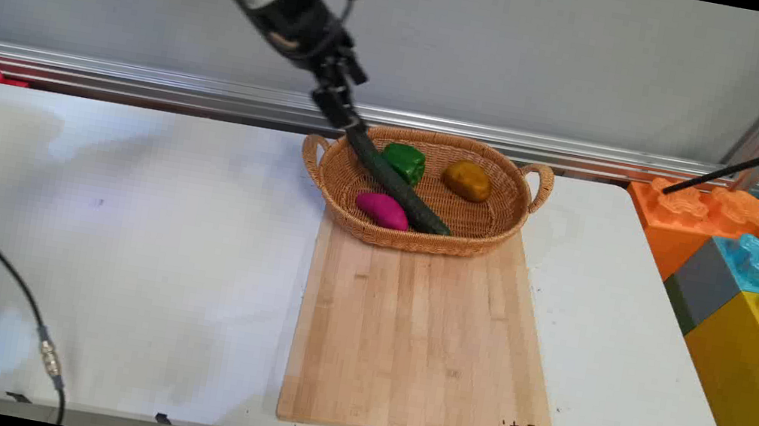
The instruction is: Pick up the potato from the vegetable basket
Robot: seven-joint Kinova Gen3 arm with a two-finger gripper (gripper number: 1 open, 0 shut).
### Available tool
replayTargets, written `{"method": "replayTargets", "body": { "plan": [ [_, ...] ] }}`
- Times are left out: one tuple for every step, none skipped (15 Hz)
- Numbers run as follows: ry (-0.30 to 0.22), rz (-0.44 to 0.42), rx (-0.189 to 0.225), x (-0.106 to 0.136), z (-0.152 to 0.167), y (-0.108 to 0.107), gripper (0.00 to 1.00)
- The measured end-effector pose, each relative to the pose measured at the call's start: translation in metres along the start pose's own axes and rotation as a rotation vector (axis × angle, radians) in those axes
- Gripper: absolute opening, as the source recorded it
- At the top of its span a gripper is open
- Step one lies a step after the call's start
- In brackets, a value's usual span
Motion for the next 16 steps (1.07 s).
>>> {"method": "replayTargets", "body": {
  "plan": [
    [0.006,0.009,0.006,0.006,0.005,-0.001,1.0],
    [0.013,0.024,0.015,0.016,0.016,-0.003,1.0],
    [0.016,0.033,0.018,0.021,0.023,-0.004,1.0],
    [0.02,0.048,0.022,0.028,0.033,-0.005,1.0],
    [0.023,0.063,0.024,0.035,0.044,-0.006,1.0],
    [0.025,0.082,0.026,0.043,0.057,-0.006,1.0],
    [0.027,0.103,0.027,0.05,0.07,-0.006,1.0],
    [0.027,0.12,0.029,0.055,0.082,-0.006,1.0],
    [0.027,0.141,0.032,0.06,0.096,-0.005,1.0],
    [0.025,0.164,0.036,0.065,0.11,-0.005,1.0],
    [0.022,0.186,0.04,0.067,0.123,-0.005,1.0],
    [0.017,0.214,0.043,0.069,0.137,-0.004,1.0],
    [0.013,0.235,0.043,0.07,0.147,-0.003,1.0],
    [0.008,0.264,0.043,0.072,0.161,-0.002,1.0],
    [0.006,0.287,0.045,0.072,0.172,-0.001,1.0],
    [0.004,0.305,0.048,0.073,0.181,0.0,1.0]
  ]
}}
